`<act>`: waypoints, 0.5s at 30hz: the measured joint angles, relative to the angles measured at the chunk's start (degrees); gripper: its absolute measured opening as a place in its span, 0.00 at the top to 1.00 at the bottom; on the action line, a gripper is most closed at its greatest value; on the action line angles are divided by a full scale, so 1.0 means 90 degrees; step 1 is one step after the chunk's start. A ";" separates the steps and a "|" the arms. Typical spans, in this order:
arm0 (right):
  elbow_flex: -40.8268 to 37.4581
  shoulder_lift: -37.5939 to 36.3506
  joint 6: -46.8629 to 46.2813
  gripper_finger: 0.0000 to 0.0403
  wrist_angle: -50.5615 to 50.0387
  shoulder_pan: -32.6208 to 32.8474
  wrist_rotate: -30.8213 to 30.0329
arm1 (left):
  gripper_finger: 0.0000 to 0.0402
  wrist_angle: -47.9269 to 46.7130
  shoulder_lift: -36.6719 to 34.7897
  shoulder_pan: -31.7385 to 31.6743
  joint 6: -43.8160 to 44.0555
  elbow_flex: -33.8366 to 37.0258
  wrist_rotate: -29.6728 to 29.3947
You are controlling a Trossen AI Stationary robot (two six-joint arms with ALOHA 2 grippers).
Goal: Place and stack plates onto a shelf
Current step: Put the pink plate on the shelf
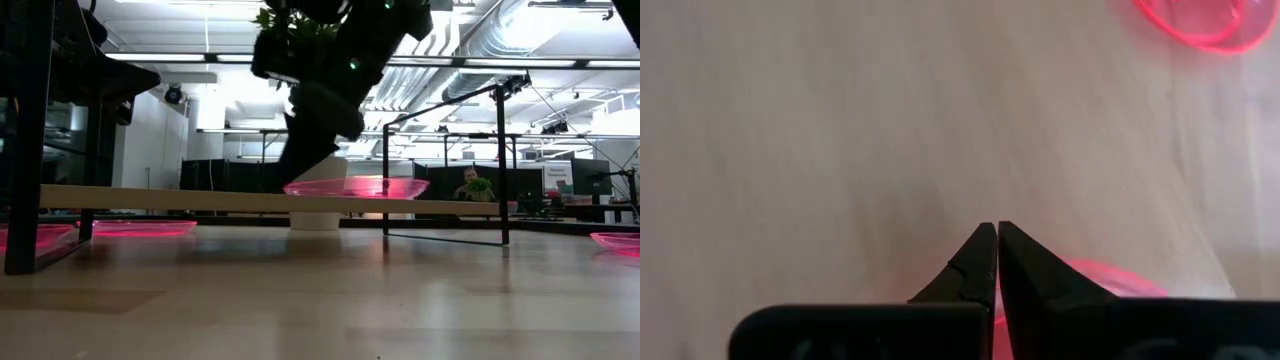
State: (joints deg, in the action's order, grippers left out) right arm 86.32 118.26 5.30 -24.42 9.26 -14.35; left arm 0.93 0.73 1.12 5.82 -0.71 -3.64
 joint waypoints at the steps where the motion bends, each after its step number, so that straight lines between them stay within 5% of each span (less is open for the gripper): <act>1: 0.0000 0.0000 0.0022 1.00 -0.0082 -0.0002 -0.0057 | 1.00 0.0000 0.0002 0.0001 -0.0002 -0.0002 0.0000; 15: 0.0021 -0.0007 0.0409 1.00 -0.0542 -0.0115 -0.0947 | 1.00 0.0002 0.0002 -0.0001 -0.0001 0.0000 0.0000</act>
State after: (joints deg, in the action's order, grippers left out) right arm 86.51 118.19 8.98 -29.29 8.22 -22.87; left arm 0.95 0.75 1.12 5.81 -0.71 -3.64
